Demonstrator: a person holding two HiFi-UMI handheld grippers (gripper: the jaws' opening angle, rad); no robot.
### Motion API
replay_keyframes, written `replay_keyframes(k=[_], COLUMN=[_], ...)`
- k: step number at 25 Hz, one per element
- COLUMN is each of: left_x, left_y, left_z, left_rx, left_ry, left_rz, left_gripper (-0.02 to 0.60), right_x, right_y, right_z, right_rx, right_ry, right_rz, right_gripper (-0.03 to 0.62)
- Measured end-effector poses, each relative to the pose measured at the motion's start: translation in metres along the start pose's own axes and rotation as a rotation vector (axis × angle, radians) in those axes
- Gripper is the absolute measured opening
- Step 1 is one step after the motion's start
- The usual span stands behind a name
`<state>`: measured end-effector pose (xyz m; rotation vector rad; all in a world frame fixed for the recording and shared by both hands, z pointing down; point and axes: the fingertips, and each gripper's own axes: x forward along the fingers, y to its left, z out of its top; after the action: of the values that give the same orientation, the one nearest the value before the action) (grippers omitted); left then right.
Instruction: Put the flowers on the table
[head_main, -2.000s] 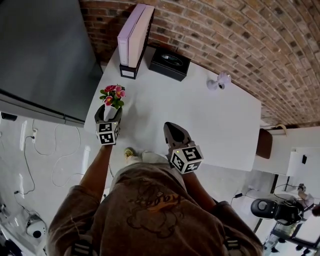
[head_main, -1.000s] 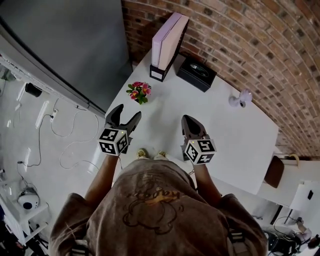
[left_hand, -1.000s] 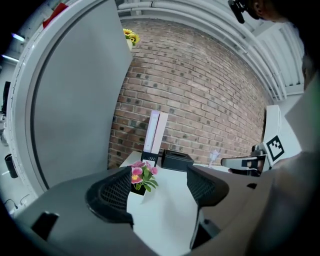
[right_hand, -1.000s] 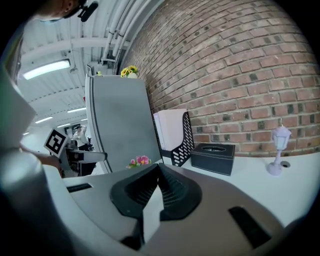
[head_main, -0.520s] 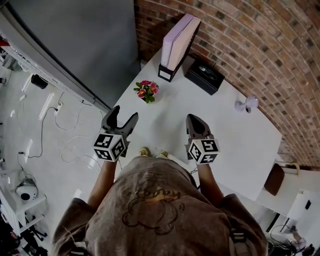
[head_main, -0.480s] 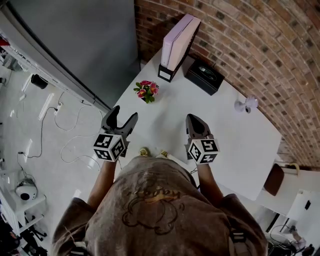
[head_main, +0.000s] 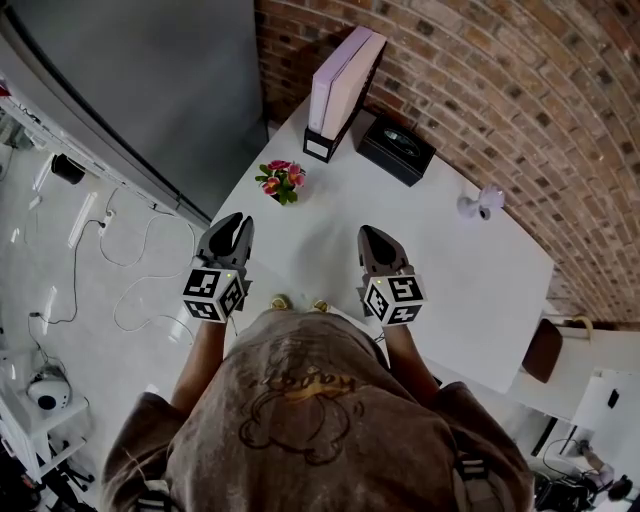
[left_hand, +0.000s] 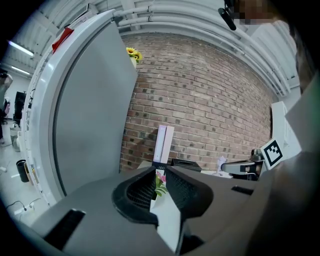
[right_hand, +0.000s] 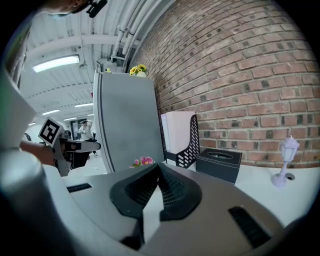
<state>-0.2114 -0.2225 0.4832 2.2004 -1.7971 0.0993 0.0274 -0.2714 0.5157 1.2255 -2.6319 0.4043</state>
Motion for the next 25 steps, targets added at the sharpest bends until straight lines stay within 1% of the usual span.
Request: replay_keyframes(k=[1, 3, 5, 13, 25], left_x=[0.001, 0.005, 0.009, 0.025, 0.041], left_y=[0.002, 0.002, 0.001, 0.0, -0.01], left_z=[-0.002, -0.005, -0.007, -0.012, -0.013], left_rx=[0.002, -0.004, -0.005, 0.026, -0.005], left_ry=[-0.002, 0.0, 0.008, 0.007, 0.013], left_rz=[0.007, 0.009, 0.007, -0.009, -0.033], left_gripper=[0.061, 0.041, 0.035, 0.026, 0.025], right_x=[0.001, 0.002, 0.003, 0.009, 0.014], right_y=[0.0, 0.0, 0.0, -0.007, -0.015], right_z=[0.0, -0.001, -0.003, -0.006, -0.005], right_rx=[-0.004, -0.01, -0.014, -0.011, 0.0], right_ry=[-0.002, -0.002, 0.003, 0.01, 0.011], right_rz=[0.0, -0.002, -0.002, -0.013, -0.013], right_gripper=[0.005, 0.005, 0.005, 0.003, 0.003])
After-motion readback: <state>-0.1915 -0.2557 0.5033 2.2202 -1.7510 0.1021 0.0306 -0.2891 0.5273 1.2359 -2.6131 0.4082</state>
